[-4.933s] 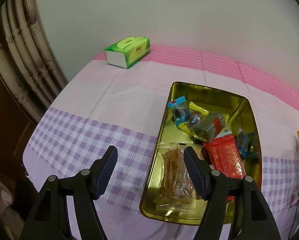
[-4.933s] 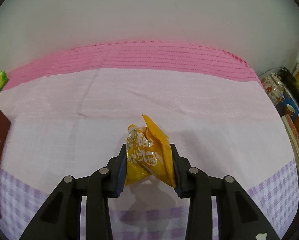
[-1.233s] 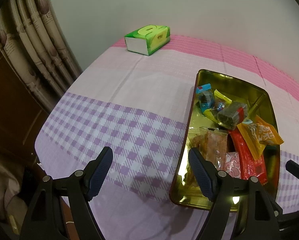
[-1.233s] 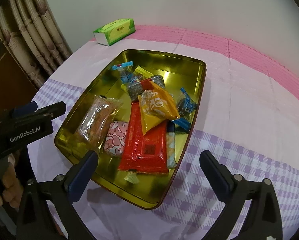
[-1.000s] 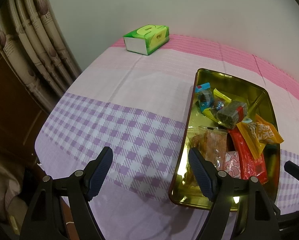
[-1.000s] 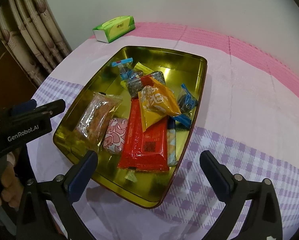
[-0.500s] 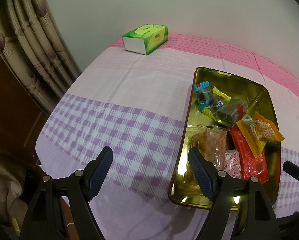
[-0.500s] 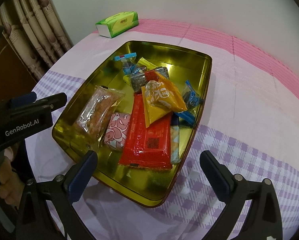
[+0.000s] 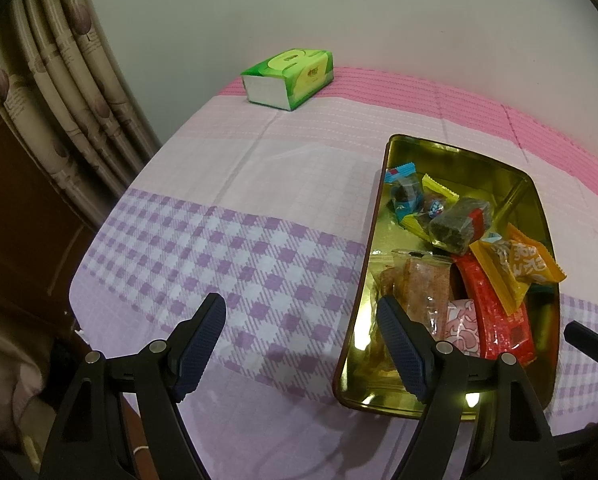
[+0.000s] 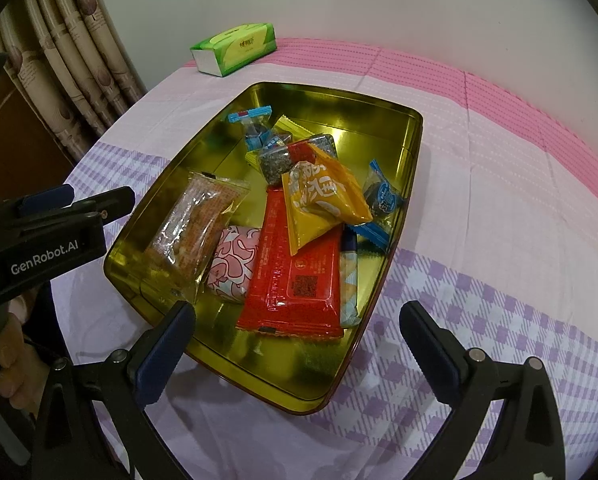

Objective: Organize snacks

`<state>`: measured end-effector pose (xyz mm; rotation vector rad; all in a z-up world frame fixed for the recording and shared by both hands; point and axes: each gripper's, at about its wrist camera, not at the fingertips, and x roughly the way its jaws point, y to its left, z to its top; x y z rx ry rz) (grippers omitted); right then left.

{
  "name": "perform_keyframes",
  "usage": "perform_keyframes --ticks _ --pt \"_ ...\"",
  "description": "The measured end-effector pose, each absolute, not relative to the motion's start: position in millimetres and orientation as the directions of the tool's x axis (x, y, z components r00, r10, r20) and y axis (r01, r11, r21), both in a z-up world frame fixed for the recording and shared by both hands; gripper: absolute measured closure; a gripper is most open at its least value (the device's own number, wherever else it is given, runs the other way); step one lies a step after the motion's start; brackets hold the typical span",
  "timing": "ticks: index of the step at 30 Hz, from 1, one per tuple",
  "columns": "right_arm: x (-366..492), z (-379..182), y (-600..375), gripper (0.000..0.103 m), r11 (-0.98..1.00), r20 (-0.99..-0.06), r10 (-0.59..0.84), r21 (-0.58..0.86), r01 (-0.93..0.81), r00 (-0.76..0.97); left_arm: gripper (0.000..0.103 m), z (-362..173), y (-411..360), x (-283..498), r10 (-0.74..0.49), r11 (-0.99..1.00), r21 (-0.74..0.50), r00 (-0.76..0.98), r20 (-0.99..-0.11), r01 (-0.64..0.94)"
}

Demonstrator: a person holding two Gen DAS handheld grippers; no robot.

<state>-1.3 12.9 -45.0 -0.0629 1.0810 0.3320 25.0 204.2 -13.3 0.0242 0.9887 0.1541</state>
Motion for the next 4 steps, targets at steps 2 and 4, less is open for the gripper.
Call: perform_keyframes --ticks 2,4 --pt "-1.2 -45.0 12.9 0.002 0.949 -0.874 0.236 0.112 -0.296 0.425 0.025 -13.2 203.6 26.1 0.142 0.989 0.095 0.539 -0.830 -0.114" --pt "-1.2 -44.5 13.3 0.002 0.948 -0.874 0.237 0.113 -0.297 0.425 0.025 -12.4 202.4 26.7 0.142 0.989 0.098 0.540 -0.830 -0.109"
